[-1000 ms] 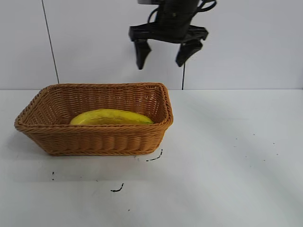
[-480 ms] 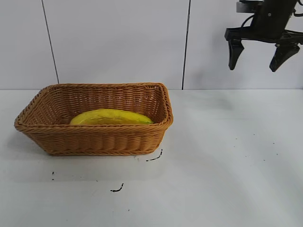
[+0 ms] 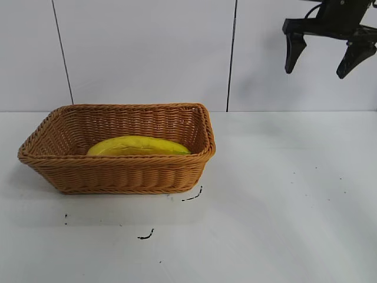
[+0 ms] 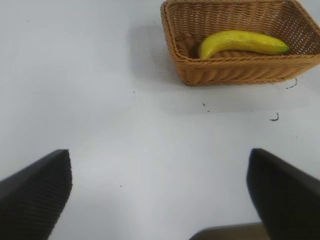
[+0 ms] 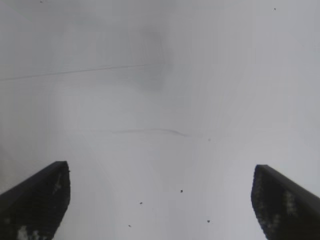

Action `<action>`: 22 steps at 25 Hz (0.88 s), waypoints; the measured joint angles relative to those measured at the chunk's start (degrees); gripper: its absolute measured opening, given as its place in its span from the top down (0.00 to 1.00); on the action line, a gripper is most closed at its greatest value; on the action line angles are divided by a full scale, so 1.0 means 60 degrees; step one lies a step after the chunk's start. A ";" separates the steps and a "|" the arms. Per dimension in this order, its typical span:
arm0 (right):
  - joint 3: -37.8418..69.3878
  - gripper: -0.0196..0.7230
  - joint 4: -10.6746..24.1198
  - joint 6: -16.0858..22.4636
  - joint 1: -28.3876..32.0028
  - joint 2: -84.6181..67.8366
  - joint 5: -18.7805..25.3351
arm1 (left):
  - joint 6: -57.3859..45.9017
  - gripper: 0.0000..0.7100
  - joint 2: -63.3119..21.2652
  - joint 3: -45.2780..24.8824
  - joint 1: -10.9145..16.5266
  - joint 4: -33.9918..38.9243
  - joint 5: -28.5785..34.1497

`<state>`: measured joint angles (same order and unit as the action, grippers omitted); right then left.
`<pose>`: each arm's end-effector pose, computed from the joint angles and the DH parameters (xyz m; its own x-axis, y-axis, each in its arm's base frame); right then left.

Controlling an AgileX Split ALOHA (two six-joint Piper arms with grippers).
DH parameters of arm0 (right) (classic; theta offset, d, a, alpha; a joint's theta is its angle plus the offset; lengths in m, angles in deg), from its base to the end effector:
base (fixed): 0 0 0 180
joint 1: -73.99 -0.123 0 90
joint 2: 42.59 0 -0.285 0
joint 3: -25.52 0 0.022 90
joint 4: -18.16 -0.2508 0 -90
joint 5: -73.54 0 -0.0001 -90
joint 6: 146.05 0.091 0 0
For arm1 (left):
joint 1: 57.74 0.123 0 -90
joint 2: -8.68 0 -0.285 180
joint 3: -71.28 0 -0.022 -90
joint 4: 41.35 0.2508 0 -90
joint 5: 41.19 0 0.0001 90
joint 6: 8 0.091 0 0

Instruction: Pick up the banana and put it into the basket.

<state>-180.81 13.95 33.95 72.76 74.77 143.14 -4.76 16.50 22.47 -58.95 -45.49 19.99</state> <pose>0.4120 0.0151 0.3080 -0.9437 0.0053 -0.3307 -0.0201 0.9971 0.0734 -0.0048 -0.0057 0.2757 -0.4637 0.0314 -0.8854 0.0871 0.9961 -0.0103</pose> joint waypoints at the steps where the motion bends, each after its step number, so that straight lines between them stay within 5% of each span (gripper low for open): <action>1: 0.0601 0.05 0.0000 0.0000 0.0000 -0.0393 0.0000 | 0.0000 0.03 0.0000 0.0000 0.0000 0.0000 0.0000; 14: 0.8464 0.05 -0.0009 -0.0494 0.0000 -0.7228 -0.0011 | 0.0000 0.03 0.0000 0.0000 0.0000 0.0000 0.0000; 22: 1.2003 0.05 -0.0009 -0.0522 0.0000 -1.1688 -0.1423 | 0.0000 0.03 0.0000 0.0000 0.0000 0.0000 0.0000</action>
<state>-108.79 13.90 30.83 72.76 4.64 134.61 -4.76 16.50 22.47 -58.95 -45.49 19.99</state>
